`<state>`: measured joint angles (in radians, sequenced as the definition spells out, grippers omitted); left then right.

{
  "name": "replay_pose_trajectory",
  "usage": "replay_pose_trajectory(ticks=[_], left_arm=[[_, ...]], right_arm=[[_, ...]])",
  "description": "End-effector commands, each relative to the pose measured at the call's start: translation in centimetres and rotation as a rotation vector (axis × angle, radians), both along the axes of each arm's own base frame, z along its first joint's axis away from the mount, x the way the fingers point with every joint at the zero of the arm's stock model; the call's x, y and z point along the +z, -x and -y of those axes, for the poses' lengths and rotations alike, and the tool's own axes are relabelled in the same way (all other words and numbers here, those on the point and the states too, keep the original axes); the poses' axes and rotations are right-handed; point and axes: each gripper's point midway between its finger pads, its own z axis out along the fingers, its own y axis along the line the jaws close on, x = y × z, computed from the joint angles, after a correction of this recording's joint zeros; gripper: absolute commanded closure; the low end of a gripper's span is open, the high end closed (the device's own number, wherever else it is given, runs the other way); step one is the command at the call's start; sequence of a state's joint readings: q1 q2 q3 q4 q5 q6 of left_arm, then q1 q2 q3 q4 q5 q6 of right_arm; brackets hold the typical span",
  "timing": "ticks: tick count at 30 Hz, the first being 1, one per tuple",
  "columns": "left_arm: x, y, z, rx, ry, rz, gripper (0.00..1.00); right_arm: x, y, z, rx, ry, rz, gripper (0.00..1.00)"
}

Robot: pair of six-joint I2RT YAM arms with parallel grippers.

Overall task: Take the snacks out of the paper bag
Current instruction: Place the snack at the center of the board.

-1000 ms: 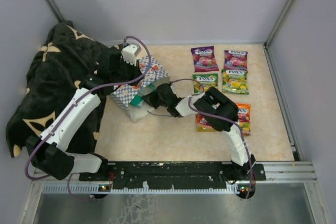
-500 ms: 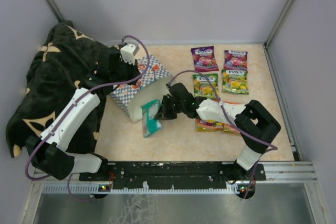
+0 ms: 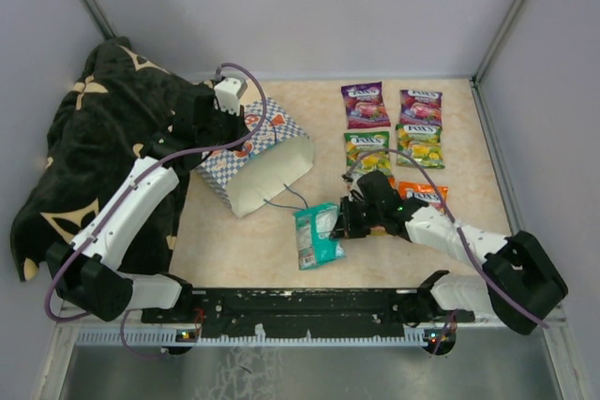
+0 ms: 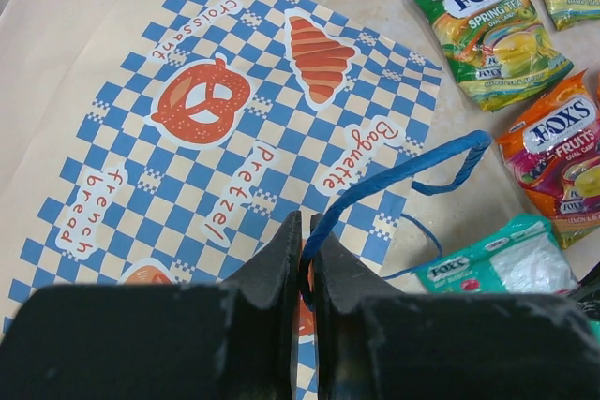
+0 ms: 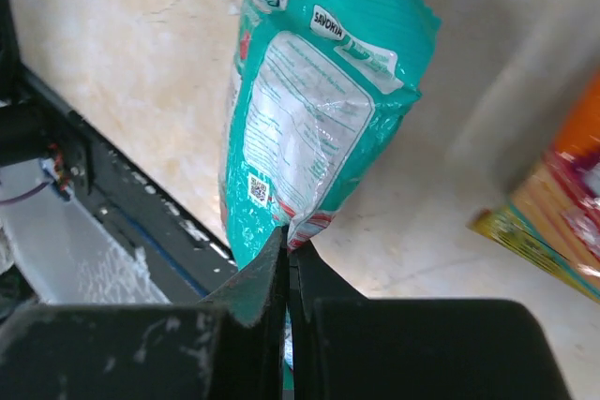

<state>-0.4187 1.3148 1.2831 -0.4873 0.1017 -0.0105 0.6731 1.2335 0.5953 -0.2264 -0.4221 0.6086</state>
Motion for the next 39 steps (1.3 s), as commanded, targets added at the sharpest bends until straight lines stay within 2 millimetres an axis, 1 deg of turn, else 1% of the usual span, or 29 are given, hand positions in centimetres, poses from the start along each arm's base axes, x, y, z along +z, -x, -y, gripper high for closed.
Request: replay_pose_trajectory(ticks=[1, 7, 9, 12, 15, 19, 24, 26, 28, 29, 31, 32, 34, 36, 37, 38, 39], left_arm=[[0.8, -0.6, -0.4, 0.022, -0.002, 0.026, 0.88], [0.7, -0.7, -0.6, 0.033, -0.009, 0.026, 0.88], [0.7, -0.7, -0.6, 0.033, -0.011, 0.026, 0.88], [0.6, -0.8, -0.6, 0.030, -0.011, 0.021, 0.88], [0.6, -0.8, -0.5, 0.026, -0.009, 0.020, 0.88], [0.7, -0.7, -0.4, 0.022, -0.005, 0.021, 0.88], [0.7, -0.7, -0.5, 0.023, -0.007, 0.024, 0.88], [0.7, -0.7, -0.5, 0.022, -0.007, 0.024, 0.88], [0.7, -0.7, -0.4, 0.022, -0.008, 0.023, 0.88], [0.6, -0.7, -0.5, 0.023, -0.008, 0.021, 0.88], [0.6, -0.7, -0.4, 0.022, -0.008, 0.022, 0.88], [0.6, -0.7, -0.4, 0.021, -0.008, 0.021, 0.88], [0.7, -0.7, -0.4, 0.019, -0.007, 0.021, 0.88], [0.6, -0.7, -0.3, 0.017, -0.005, 0.018, 0.87], [0.5, -0.7, -0.3, 0.016, -0.005, 0.016, 0.87], [0.4, -0.7, -0.2, 0.012, -0.003, 0.012, 0.87], [0.4, -0.7, -0.1, 0.009, -0.001, 0.009, 0.87]], right_arm=[[0.5, -1.1, 2.5, -0.066, 0.034, 0.096, 1.00], [-0.3, -2.8, 6.0, -0.261, 0.130, 0.158, 1.00], [-0.8, -3.2, 6.7, -0.304, 0.143, 0.159, 1.00], [-1.6, -3.8, 6.8, -0.330, 0.163, 0.157, 1.00], [-2.1, -4.6, 6.0, -0.338, 0.146, 0.150, 1.00], [-2.1, -5.7, 3.7, -0.310, 0.068, 0.132, 1.00], [-1.8, -7.2, 1.4, -0.264, 0.028, 0.107, 1.00], [-1.2, -7.4, 0.5, -0.229, 0.018, 0.128, 0.92], [-0.5, -7.4, -0.3, -0.189, 0.022, 0.156, 0.79], [-0.3, -7.4, -0.7, -0.173, 0.035, 0.168, 0.67], [-0.2, -7.7, -0.6, -0.173, 0.097, 0.193, 0.40], [0.1, -8.1, -0.2, -0.197, 0.128, 0.221, 0.31], [1.1, -9.2, 1.0, -0.292, 0.165, 0.298, 0.16], [3.9, -10.3, 1.6, -0.389, 0.093, 0.400, 0.04], [5.4, -10.7, 1.7, -0.422, 0.041, 0.452, 0.01], [7.1, -11.2, 1.5, -0.451, -0.016, 0.495, 0.01], [8.4, -11.6, 1.3, -0.472, -0.057, 0.522, 0.01]])
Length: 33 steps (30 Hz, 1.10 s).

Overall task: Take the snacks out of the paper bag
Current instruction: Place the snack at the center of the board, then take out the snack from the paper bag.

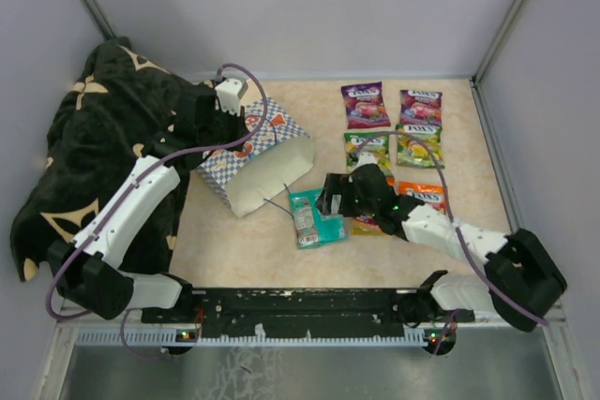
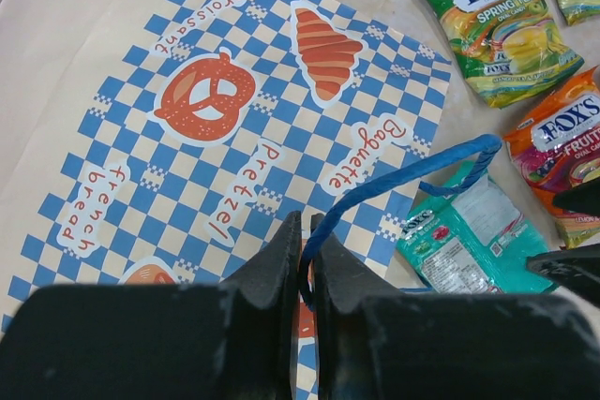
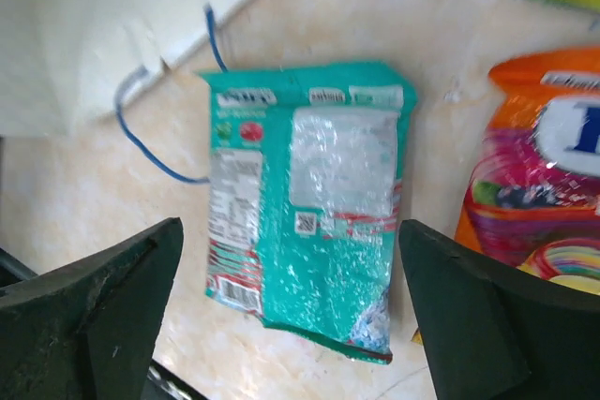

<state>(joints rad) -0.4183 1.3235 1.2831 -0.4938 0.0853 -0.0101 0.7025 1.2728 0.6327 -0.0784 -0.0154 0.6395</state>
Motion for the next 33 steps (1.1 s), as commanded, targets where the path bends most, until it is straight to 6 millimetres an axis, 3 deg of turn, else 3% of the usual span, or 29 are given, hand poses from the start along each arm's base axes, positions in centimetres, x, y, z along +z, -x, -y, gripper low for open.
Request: replay_pose_trajectory(ticks=[1, 5, 10, 14, 18, 23, 33], left_arm=[[0.9, -0.6, 0.2, -0.008, 0.015, 0.017, 0.87], [0.8, -0.5, 0.2, -0.006, 0.015, 0.015, 0.87], [0.8, -0.5, 0.4, -0.016, 0.024, 0.013, 0.87], [0.9, -0.4, 0.5, -0.017, 0.032, 0.014, 0.87], [0.8, -0.2, 1.4, -0.054, 0.060, -0.001, 0.87], [0.9, -0.1, 1.6, -0.067, 0.068, -0.004, 0.88], [1.5, 0.5, 2.6, -0.116, 0.115, -0.008, 0.88]], right_arm=[[8.6, -4.3, 0.1, -0.172, -0.193, 0.296, 0.01], [10.0, -6.2, -1.8, -0.234, -0.316, 0.294, 0.01], [10.2, -9.0, -7.9, -0.219, -0.575, 0.171, 0.17], [7.7, -11.0, -12.7, -0.244, -0.709, 0.035, 0.32], [5.1, -12.8, -16.1, -0.331, -0.791, -0.050, 0.44], [2.2, -14.0, -18.9, -0.490, -0.839, -0.162, 0.44], [-3.8, -17.2, -21.8, -0.748, -0.635, -0.199, 0.39]])
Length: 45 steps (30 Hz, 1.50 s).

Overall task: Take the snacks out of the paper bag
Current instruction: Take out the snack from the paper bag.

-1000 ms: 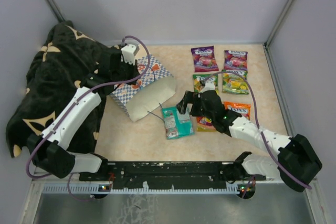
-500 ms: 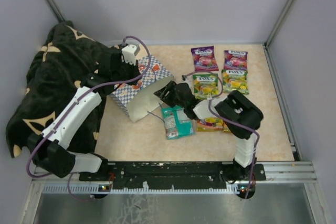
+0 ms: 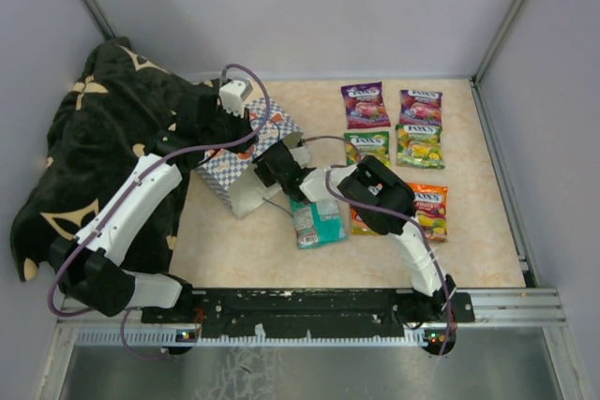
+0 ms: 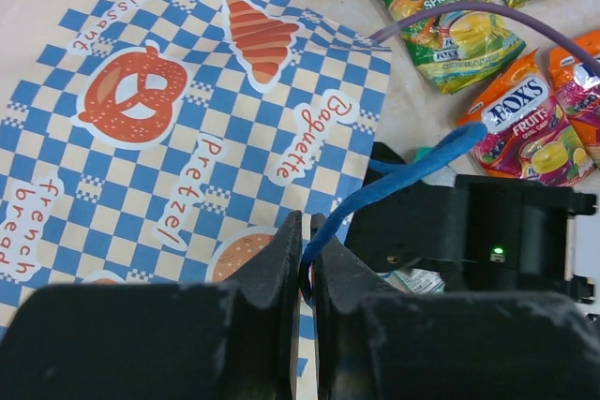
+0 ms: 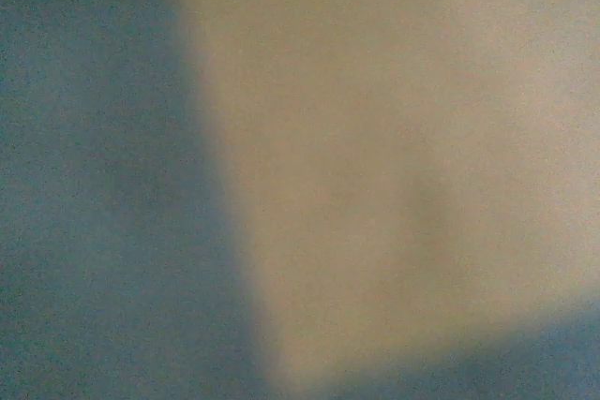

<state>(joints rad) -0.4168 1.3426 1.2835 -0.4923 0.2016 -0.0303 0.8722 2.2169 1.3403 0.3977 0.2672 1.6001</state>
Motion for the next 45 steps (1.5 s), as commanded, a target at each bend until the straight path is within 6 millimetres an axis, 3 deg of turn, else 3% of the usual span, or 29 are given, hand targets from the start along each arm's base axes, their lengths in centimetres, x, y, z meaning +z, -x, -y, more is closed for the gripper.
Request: replay_pose_trajectory(ticks=[1, 7, 12, 18, 22, 25, 31, 39, 45], left_arm=[[2.0, -0.2, 0.8, -0.031, 0.060, 0.039, 0.88], [2.1, -0.1, 1.3, -0.054, 0.072, 0.033, 0.88], [1.9, -0.1, 1.5, -0.063, 0.078, 0.025, 0.88], [1.7, -0.1, 1.7, -0.070, 0.082, 0.017, 0.88], [1.5, -0.2, 1.6, -0.065, 0.074, 0.015, 0.88], [1.4, -0.3, 1.4, -0.056, 0.069, 0.013, 0.88], [1.1, -0.7, 0.9, -0.031, 0.047, 0.016, 0.88], [0.8, -1.5, -0.3, 0.033, 0.012, 0.028, 0.88], [0.6, -2.1, -1.2, 0.075, -0.014, 0.033, 0.88]], right_arm=[[-2.0, -2.3, 0.1, -0.155, 0.068, -0.056, 0.39], [-4.2, -4.1, -0.1, -0.226, 0.155, -0.093, 0.41], [-5.2, -5.5, -1.9, -0.218, 0.129, -0.073, 0.44], [-5.1, -6.9, -5.0, -0.161, 0.088, -0.025, 0.65], [-4.0, -7.1, -5.8, -0.120, 0.074, 0.034, 0.96], [-2.5, -6.6, -5.3, -0.097, 0.076, 0.067, 1.00], [0.8, -3.2, -1.9, -0.011, 0.153, 0.132, 1.00], [1.8, 4.6, 4.7, 0.195, 0.168, 0.084, 1.00], [6.4, 8.4, 7.4, 0.405, 0.151, 0.193, 1.00]])
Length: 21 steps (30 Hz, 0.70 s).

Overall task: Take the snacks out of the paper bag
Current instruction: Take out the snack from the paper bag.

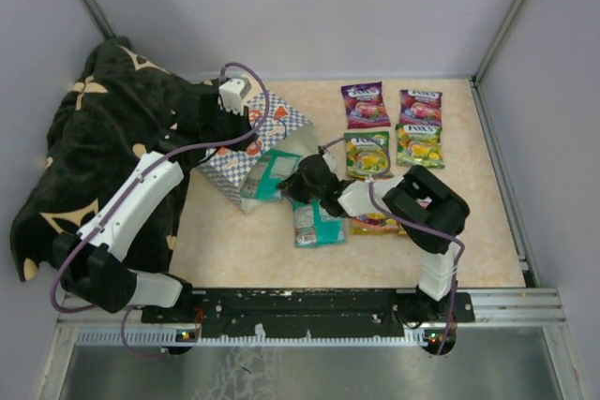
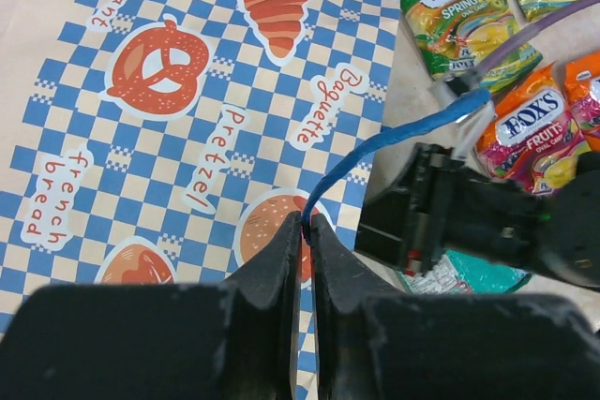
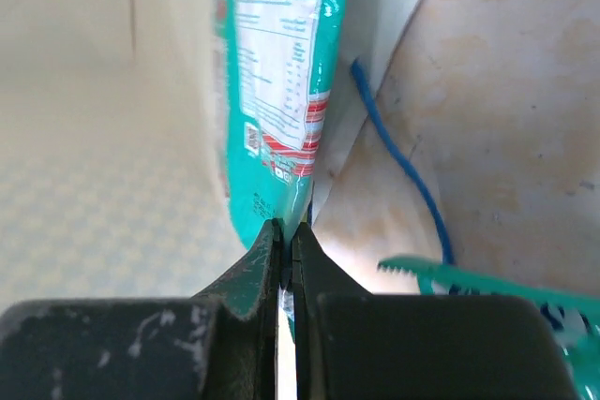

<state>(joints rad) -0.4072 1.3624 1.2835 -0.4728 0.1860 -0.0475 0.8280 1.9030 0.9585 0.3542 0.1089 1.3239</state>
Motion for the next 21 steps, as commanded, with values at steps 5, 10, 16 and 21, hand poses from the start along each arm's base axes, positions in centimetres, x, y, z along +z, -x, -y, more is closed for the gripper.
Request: replay_pose_trajectory(ticks=[5, 10, 16, 21], left_arm=[[0.6, -1.6, -1.5, 0.068, -0.035, 0.034, 0.87], [0.3, -2.1, -1.9, 0.090, -0.044, 0.027, 0.87], [0.5, -2.5, -2.6, 0.124, -0.048, 0.036, 0.86], [1.0, -2.8, -3.1, 0.139, -0.037, 0.044, 0.86]], right_arm=[[10.5, 3.7, 2.0, 0.326, -0.122, 0.243, 1.00], [12.0, 6.6, 3.3, 0.493, -0.125, 0.323, 1.00], [9.6, 9.6, 7.6, 0.542, 0.064, 0.293, 1.00], [6.0, 10.8, 11.9, 0.500, 0.148, 0.203, 1.00]])
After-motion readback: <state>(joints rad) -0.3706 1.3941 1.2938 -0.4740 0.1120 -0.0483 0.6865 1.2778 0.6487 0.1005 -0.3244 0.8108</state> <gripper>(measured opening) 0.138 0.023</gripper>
